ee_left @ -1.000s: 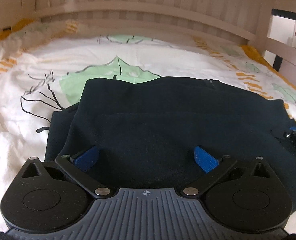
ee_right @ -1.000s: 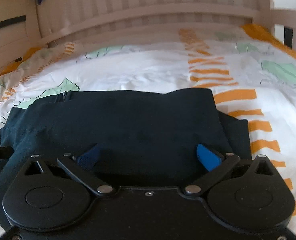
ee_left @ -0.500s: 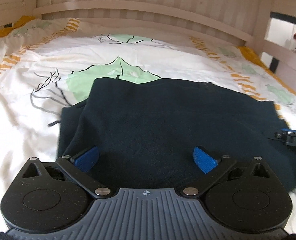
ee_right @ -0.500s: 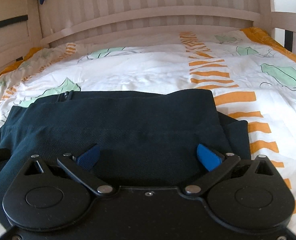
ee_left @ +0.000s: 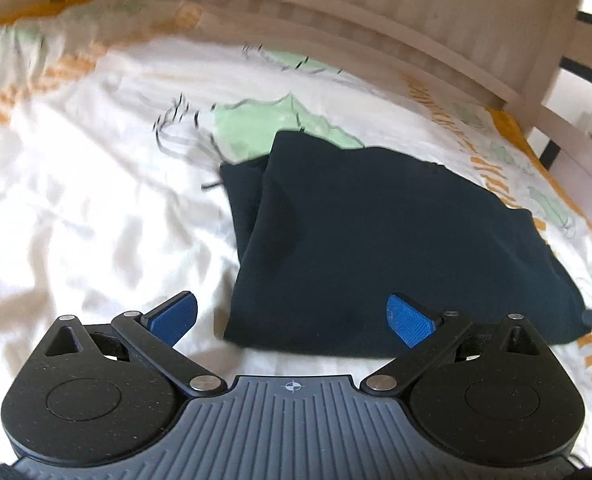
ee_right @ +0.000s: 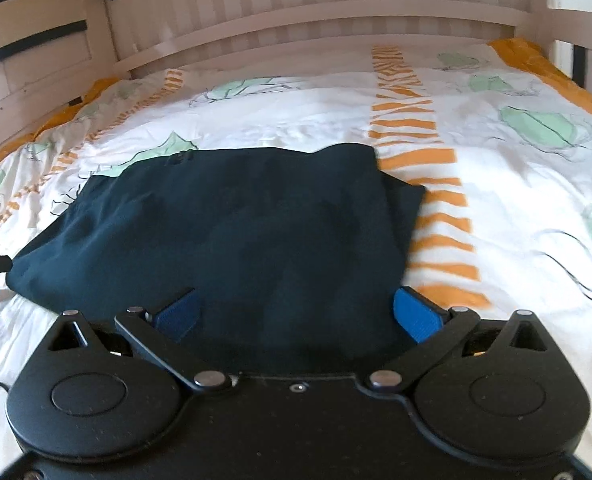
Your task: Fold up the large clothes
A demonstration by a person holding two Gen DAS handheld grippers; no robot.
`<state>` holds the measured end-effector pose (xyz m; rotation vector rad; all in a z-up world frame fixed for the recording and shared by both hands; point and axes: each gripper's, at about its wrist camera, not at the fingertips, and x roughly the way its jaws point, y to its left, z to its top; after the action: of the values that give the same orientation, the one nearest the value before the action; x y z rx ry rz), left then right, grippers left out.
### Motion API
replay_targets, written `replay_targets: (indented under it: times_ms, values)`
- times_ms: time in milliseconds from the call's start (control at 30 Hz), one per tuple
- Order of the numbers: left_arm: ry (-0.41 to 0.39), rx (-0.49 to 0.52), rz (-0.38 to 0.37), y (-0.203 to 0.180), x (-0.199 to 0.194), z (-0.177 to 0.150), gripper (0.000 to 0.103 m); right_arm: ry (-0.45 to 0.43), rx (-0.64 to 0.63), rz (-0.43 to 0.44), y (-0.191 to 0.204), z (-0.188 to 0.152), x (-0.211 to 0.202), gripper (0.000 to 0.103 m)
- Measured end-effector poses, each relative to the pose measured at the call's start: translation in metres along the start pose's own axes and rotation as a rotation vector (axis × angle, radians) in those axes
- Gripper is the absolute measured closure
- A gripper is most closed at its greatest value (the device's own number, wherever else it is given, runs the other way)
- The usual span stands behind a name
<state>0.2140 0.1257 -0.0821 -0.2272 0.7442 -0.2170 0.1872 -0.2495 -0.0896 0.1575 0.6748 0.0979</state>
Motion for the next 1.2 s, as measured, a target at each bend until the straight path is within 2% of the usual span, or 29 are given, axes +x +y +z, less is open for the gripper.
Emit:
replay_targets:
  times_ms: [133, 233, 333, 400, 667, 800, 933, 967, 1000, 1033, 1067, 1100, 1200]
  values:
    - [0.039, -0.019, -0.073, -0.001, 0.015, 0.001, 0.0, 0.033, 0.104, -0.012, -0.018, -0.008, -0.002, 0.001]
    - [0.071, -0.018, -0.073, -0.004, 0.031, 0.004, 0.0, 0.056, 0.181, 0.039, -0.031, -0.01, 0.009, 0.0]
    - [0.083, -0.074, -0.095, 0.001, 0.044, 0.009, 0.0, 0.043, 0.23, 0.11, -0.038, -0.006, 0.019, 0.0]
    - [0.08, -0.1, -0.108, 0.004, 0.051, 0.012, 0.0, 0.044, 0.247, 0.148, -0.04, 0.0, 0.029, 0.0]
    - [0.077, -0.066, -0.142, 0.003, 0.076, 0.03, 0.0, 0.01, 0.306, 0.243, -0.047, 0.013, 0.063, 0.0]
    - [0.07, -0.072, -0.157, 0.001, 0.089, 0.038, 0.0, 0.006, 0.304, 0.263, -0.046, 0.018, 0.074, 0.0]
    - [0.089, -0.131, -0.183, 0.003, 0.089, 0.044, 0.004, -0.003, 0.317, 0.272, -0.047, 0.019, 0.077, 0.0]
    - [0.087, -0.148, -0.196, 0.004, 0.086, 0.044, 0.016, -0.002, 0.318, 0.274, -0.048, 0.019, 0.076, 0.0]
    - [0.08, -0.164, -0.194, 0.005, 0.082, 0.043, 0.038, 0.001, 0.316, 0.275, -0.047, 0.018, 0.074, 0.0]
    - [0.08, -0.175, -0.178, 0.007, 0.079, 0.043, 0.053, 0.008, 0.314, 0.272, -0.047, 0.018, 0.073, 0.001]
    - [0.087, -0.185, -0.155, 0.009, 0.077, 0.044, 0.077, 0.017, 0.312, 0.255, -0.046, 0.019, 0.071, 0.013]
    - [0.091, -0.207, -0.159, 0.013, 0.075, 0.045, 0.082, 0.026, 0.313, 0.237, -0.045, 0.02, 0.07, 0.037]
    - [0.075, -0.299, -0.215, 0.022, 0.066, 0.047, 0.085, 0.049, 0.377, 0.238, -0.05, 0.023, 0.066, 0.062]
